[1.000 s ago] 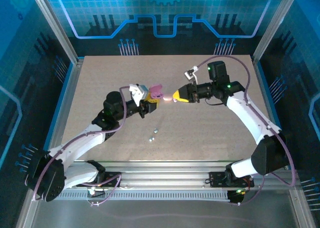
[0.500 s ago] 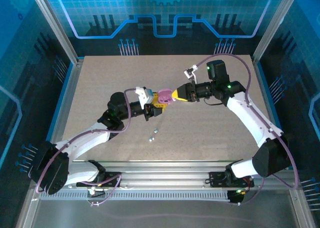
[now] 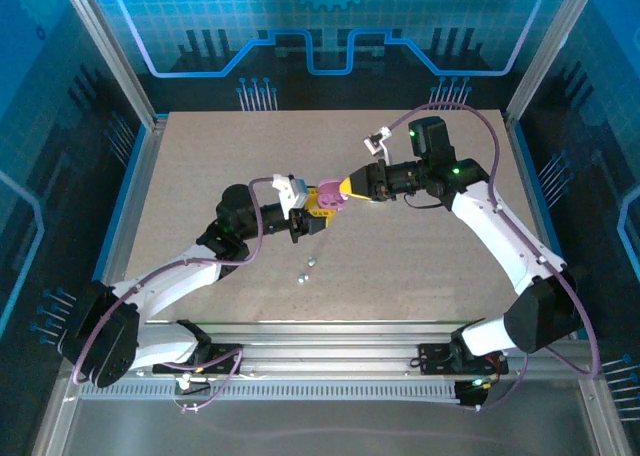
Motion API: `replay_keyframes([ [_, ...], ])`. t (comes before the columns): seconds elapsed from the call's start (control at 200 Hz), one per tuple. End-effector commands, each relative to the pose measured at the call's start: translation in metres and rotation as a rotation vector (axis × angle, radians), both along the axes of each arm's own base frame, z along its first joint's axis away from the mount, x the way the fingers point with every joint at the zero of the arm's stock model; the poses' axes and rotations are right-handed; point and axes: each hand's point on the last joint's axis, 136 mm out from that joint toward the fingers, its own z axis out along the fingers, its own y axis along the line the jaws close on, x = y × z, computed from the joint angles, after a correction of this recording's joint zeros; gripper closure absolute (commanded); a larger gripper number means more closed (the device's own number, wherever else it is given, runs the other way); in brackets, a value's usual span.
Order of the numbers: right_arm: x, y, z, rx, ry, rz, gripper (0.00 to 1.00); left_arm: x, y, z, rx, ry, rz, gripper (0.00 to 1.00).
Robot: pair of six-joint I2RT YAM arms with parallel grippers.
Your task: Insert wireless bluetooth earbuds into charging case
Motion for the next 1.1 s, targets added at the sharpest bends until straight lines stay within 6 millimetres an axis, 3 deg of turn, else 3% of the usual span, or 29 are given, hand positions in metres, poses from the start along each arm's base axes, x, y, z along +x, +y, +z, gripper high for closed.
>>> replay_keyframes([
  [0.0,0.001,0.004,0.004,-0.014,-0.034,0.004,0.8,-0.005,-0.006,0.029,-0.059,-0.072,-0.039,0.64],
  [0.745,0.0,0.016,0.01,0.008,-0.046,0.007,0.82,0.001,-0.006,0.03,-0.06,-0.075,-0.016,0.65],
  [1.096,0.007,0.012,-0.007,-0.065,-0.045,-0.028,0.79,0.0,-0.005,0.034,-0.077,-0.085,-0.014,0.65],
])
